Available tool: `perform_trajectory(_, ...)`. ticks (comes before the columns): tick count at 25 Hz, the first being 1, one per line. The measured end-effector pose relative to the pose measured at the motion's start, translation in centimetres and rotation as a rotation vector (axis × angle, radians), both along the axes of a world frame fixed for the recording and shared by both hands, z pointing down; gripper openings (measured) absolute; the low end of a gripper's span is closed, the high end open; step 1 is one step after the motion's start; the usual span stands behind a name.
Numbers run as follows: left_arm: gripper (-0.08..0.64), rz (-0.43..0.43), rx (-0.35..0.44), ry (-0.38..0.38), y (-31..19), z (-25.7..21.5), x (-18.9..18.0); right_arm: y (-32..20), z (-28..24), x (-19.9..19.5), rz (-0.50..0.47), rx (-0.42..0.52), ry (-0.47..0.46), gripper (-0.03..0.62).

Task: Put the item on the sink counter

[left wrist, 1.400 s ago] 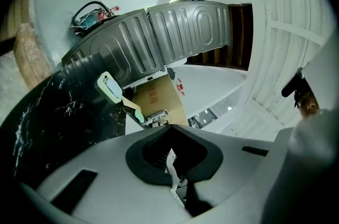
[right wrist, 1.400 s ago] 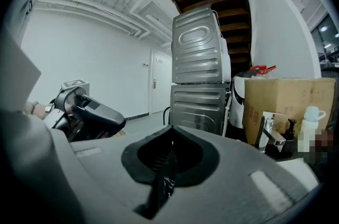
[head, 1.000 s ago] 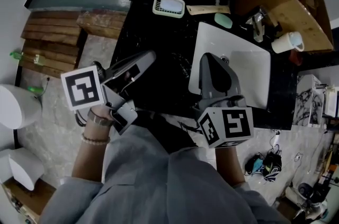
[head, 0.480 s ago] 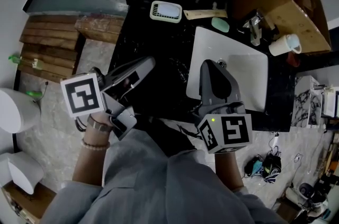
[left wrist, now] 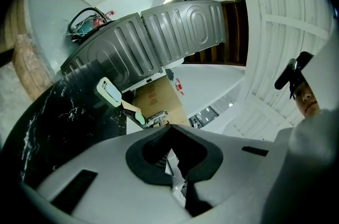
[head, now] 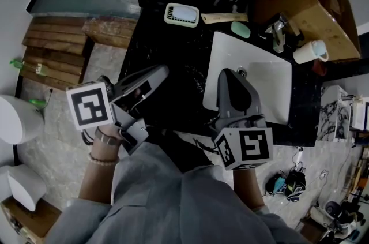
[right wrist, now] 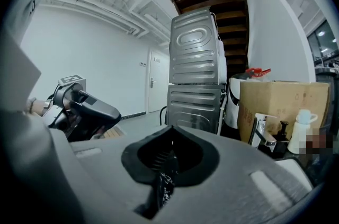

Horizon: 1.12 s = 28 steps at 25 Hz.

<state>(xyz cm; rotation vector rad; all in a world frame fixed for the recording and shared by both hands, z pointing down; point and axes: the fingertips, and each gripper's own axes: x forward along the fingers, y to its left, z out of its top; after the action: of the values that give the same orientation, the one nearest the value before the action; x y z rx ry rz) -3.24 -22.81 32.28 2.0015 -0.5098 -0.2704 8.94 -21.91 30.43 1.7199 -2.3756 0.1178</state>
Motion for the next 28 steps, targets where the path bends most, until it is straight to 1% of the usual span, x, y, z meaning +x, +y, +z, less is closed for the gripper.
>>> perform_trajectory(28, 0.005, 0.01, -0.013, -0.009, 0.16, 0.35, 0.08, -0.15, -0.23, -0.35, -0.01, 0.002, 0.024, -0.003)
